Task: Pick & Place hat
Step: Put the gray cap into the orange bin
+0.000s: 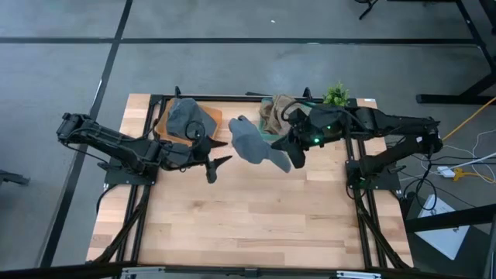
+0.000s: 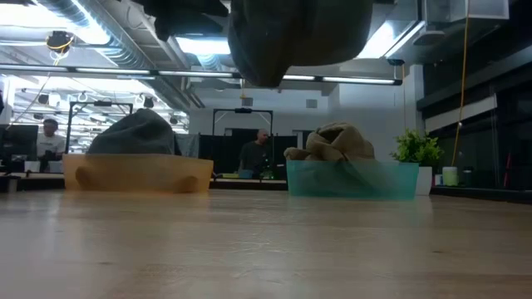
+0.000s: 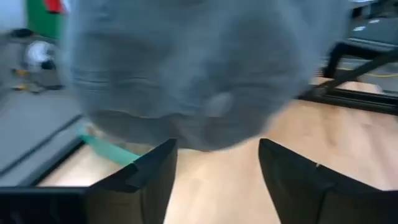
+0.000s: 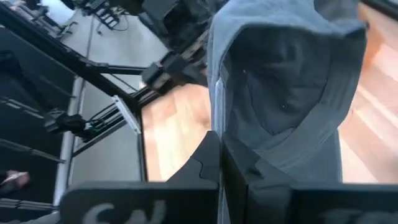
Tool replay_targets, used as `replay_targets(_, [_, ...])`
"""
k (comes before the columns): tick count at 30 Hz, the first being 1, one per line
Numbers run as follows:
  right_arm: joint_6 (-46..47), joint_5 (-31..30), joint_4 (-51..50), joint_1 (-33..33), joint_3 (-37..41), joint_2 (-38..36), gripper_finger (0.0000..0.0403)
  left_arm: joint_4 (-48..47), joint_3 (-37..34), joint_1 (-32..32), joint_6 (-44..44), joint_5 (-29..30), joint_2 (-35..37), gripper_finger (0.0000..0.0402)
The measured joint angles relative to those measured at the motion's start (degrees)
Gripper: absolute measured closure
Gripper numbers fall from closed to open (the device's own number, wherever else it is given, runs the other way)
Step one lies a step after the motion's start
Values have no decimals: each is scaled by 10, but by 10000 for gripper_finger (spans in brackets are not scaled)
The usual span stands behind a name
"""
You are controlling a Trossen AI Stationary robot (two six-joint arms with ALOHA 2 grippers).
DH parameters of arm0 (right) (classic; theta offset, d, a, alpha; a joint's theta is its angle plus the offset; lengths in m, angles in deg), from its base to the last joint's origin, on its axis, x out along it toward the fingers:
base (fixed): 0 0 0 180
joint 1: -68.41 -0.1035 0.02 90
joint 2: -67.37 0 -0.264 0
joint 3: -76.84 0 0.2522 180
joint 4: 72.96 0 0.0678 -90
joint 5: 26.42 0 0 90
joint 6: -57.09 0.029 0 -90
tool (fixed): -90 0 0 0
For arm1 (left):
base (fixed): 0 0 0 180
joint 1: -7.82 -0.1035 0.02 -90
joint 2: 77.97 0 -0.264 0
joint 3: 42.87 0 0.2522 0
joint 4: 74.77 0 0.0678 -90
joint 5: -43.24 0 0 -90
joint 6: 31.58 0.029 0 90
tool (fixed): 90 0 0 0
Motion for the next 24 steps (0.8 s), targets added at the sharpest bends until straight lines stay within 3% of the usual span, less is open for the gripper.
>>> replay_targets(5, [-6,24,4,12,0,4,401,17,0,-22,16,15,0,144])
replay_targets(14, [-24,36,5,28,0,4,401,66,0,-63,43,-121,0,135])
replay_targets(24, [-30,48,38,28,0,4,401,124,0,-98,77,-150,-12,135])
